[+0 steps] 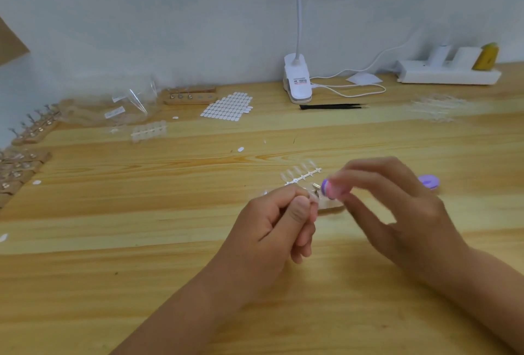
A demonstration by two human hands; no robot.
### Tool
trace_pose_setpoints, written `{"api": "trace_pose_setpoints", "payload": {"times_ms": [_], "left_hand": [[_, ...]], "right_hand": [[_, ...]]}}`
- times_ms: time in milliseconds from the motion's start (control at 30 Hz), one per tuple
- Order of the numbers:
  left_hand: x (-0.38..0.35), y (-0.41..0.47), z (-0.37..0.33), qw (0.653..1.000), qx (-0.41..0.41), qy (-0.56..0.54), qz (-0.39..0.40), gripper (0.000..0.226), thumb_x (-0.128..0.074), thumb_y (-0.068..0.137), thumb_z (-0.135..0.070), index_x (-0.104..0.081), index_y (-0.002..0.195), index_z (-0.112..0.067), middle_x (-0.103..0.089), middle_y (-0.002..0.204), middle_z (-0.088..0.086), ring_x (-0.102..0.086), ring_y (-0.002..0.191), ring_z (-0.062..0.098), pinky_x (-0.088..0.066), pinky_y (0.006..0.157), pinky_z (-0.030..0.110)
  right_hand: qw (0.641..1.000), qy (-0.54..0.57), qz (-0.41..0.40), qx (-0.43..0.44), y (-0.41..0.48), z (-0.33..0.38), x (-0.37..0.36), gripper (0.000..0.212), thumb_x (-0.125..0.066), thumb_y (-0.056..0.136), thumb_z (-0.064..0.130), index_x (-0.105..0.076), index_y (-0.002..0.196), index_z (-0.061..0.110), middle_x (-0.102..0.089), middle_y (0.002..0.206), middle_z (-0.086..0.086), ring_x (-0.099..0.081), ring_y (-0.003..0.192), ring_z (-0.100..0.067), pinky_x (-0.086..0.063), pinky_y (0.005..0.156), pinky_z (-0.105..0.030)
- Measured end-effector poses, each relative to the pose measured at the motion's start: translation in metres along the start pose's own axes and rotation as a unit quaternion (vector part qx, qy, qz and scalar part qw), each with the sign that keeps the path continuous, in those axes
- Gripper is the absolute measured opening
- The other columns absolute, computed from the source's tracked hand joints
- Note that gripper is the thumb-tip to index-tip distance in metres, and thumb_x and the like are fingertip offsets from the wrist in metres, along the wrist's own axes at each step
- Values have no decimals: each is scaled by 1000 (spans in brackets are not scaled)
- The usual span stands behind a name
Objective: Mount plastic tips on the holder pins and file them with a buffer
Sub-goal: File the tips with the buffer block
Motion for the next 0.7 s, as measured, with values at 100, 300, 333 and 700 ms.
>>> {"api": "trace_pose_setpoints", "payload": {"times_ms": [100,300,333,700], "left_hand": [[2,0,2,1000,-1,10,-1,22,-51,97,-27,-66,81,-21,-59,64,-7,-56,60,11,-48,53,26],[6,-1,1,997,-4,75,-35,20,-60,89,-38,-73,91,-23,-66,71,-10,-62,67,7,-50,55,26],[6,-2,0,995,-10,95,-42,21,-60,88,-40,-73,91,-23,-67,71,-11,-62,68,5,-50,56,26],[8,-5,-14,971,-68,204,-103,11,-67,85,-19,-76,82,-23,-70,72,-6,-63,67,15,-46,56,36]], "right_hand": [[998,11,-26,-50,2,-9,8,23,-66,90,0,-69,112,5,-67,103,-8,-67,100,-23,-52,92,-33],[998,36,14,47,-2,21,2,24,-58,97,1,-67,119,6,-66,111,-9,-65,102,-22,-49,91,-27],[998,26,22,58,-1,21,1,25,-56,98,0,-66,120,4,-66,110,-10,-65,100,-23,-48,91,-27],[997,1,55,47,-3,11,-4,30,-57,94,-8,-68,121,2,-66,111,-10,-63,102,-23,-46,93,-26]]}}
Point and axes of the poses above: each hand's wrist, its own y-axis towards the middle knuckle, its own x-axis out of the back of the hand, z = x × y, the point moved 5 cm from there along y, towards the middle knuckle
